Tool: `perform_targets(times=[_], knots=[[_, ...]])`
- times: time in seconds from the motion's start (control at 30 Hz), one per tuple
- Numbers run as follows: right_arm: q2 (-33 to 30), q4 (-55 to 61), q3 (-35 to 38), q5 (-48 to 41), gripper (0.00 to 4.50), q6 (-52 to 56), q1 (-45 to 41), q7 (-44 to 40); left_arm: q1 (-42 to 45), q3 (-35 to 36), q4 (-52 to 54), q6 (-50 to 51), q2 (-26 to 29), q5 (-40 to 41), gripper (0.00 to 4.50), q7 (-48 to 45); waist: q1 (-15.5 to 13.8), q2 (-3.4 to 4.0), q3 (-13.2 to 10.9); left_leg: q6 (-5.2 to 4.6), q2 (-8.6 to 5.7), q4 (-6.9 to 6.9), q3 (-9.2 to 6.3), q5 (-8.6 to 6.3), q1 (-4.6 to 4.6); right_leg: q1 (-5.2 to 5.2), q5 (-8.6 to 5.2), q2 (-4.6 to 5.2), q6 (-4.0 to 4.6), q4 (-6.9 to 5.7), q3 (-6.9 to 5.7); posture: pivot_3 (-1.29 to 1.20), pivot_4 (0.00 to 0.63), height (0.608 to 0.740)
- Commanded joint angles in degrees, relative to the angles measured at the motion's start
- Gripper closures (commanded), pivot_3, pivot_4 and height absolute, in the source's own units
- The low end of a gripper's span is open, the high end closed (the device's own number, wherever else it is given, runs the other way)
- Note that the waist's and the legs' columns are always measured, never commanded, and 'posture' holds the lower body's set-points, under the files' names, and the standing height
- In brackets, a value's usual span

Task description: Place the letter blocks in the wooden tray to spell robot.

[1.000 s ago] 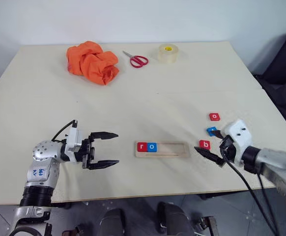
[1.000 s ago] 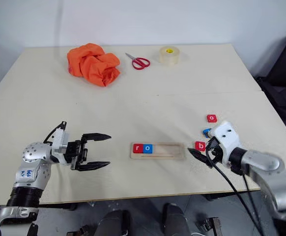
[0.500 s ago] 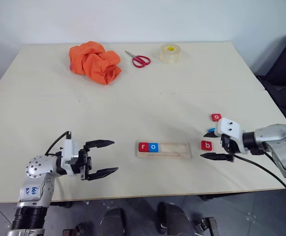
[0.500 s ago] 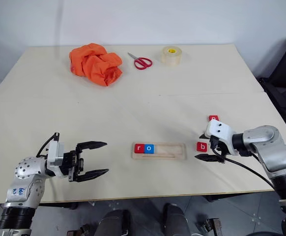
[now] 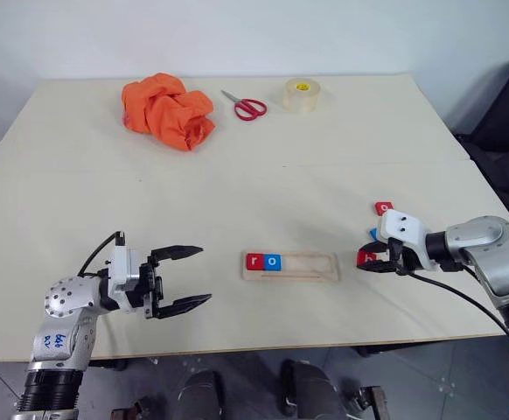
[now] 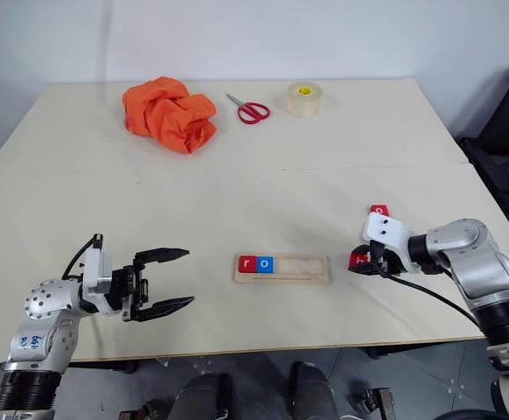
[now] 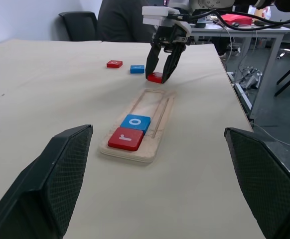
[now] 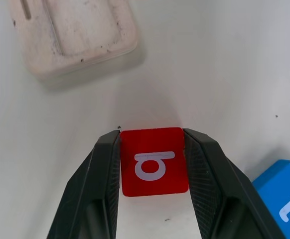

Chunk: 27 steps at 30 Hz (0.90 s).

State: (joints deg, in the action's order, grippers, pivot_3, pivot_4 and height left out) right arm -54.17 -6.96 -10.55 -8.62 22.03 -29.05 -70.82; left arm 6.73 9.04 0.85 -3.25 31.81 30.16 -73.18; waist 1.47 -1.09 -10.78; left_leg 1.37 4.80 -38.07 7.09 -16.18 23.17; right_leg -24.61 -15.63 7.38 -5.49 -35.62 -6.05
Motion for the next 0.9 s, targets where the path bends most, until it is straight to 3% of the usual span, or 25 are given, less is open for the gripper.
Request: perform_targets(times=[0.03, 0.17, 0.33, 0.53, 0.9], knots=[[-1.35, 10.42, 4.45, -4.36, 3.05, 8.10, -3.36, 0.30, 1.55, -0.05, -1.23, -1.12, 0.04, 1.06, 0.00, -1.36, 0.10, 0.02, -0.01, 0.00, 0.00, 0.00, 0.00, 0.00, 0.00, -0.02, 0.00, 0.00, 0.00, -0.01, 0.00, 0.00, 0.150, 0.740], [-0.46, 17.68, 3.28, -7.44, 3.05, 18.26, -6.51, 0.59, 2.96, -0.39, -3.05, -1.57, -0.07, 0.83, 0.00, -2.28, 0.10, 0.03, -0.01, 0.04, 0.06, 0.00, -0.01, -0.01, 0.00, -0.06, -0.01, -0.04, 0.03, -0.05, -0.01, 0.00, 0.150, 0.740], [5.65, 23.21, -3.96, -6.93, 3.05, 27.28, -10.53, 5.00, 4.30, -0.76, -4.75, -2.42, 0.11, 0.65, 0.00, -3.71, 0.07, 0.02, -0.01, 0.03, 0.04, -0.01, -0.02, -0.03, 0.03, -0.05, -0.03, 0.01, 0.05, -0.03, -0.03, 0.00, 0.150, 0.740], [11.25, 24.08, -13.34, -4.21, 3.05, 32.53, -15.84, 8.05, 3.48, 0.38, -4.58, -3.35, 0.86, 0.74, 0.00, -3.80, 0.11, 0.03, -0.01, 0.02, 0.02, -0.02, 0.01, -0.04, 0.08, -0.11, -0.03, 0.02, 0.05, -0.05, -0.03, 0.00, 0.150, 0.740], [14.62, 19.10, -20.76, 0.05, 3.05, 31.48, -19.61, 9.81, 0.41, 0.87, -1.55, -3.53, 0.65, 0.85, 0.00, -1.26, 0.06, 0.03, -0.01, 0.00, 0.03, -0.02, 0.01, -0.05, 0.10, -0.13, -0.05, 0.02, 0.09, -0.09, -0.03, 0.00, 0.150, 0.740]])
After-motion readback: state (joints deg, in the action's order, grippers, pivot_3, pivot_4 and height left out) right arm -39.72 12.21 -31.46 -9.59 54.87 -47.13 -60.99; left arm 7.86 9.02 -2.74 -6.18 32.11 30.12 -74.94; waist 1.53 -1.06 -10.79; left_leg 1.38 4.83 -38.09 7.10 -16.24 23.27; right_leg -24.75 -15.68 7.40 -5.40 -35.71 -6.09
